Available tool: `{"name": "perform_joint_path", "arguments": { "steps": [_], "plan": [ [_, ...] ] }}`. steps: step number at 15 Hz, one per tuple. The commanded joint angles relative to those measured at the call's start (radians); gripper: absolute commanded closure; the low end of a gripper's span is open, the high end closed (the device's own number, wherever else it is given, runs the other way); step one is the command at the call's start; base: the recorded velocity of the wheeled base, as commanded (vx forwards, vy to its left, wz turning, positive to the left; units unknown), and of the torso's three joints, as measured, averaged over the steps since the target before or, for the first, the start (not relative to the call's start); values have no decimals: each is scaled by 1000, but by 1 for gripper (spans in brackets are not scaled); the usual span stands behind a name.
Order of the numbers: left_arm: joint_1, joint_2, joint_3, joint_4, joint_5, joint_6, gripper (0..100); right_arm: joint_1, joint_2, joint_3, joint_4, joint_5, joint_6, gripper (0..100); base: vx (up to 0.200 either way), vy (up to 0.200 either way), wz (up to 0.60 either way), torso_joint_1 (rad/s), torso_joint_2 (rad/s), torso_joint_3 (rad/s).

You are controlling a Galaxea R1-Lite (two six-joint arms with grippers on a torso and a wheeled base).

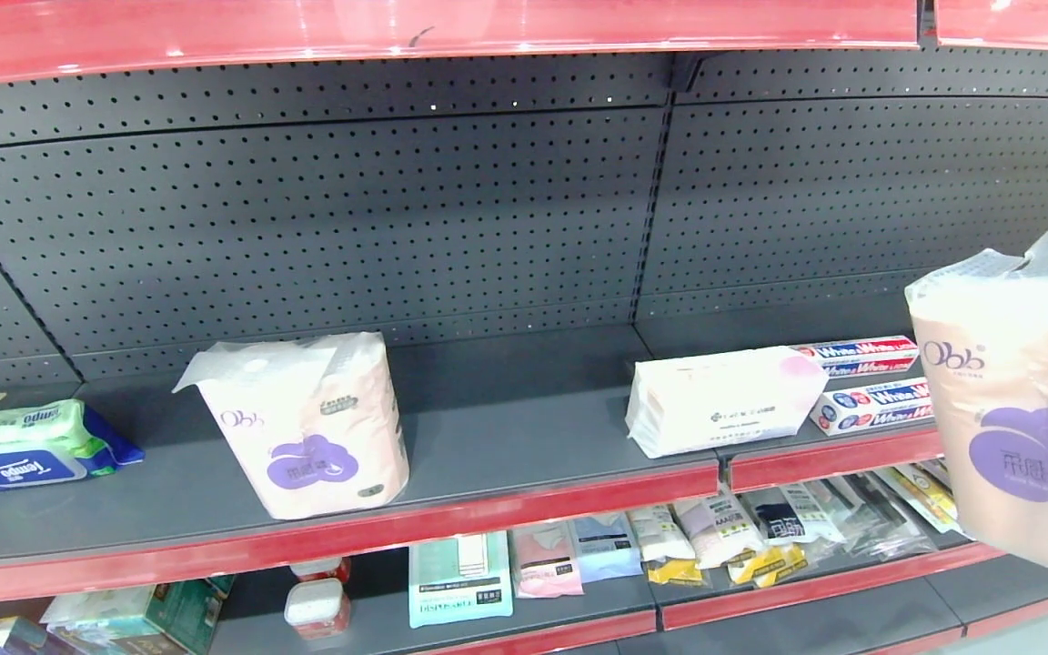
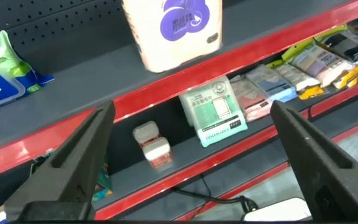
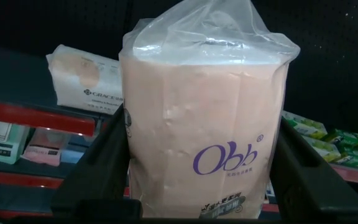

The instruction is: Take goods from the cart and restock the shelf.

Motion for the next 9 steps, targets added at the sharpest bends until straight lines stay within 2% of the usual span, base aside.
{"name": "perform_joint_path", "arguments": {
  "steps": [1,8,9],
  "plan": [
    [1,3,0,-1,1,-3,0,0,17,-14,0,1,0,100,0,0,0,0,0,0],
    [1,3,0,-1,1,-9,0,-1,19,-11,0,1,2,100,0,0,0,0,0,0],
    [1,3,0,-1,1,-9,0,-1,19,-11,0,1,2,100,0,0,600,-2,2,2]
  ]
}}
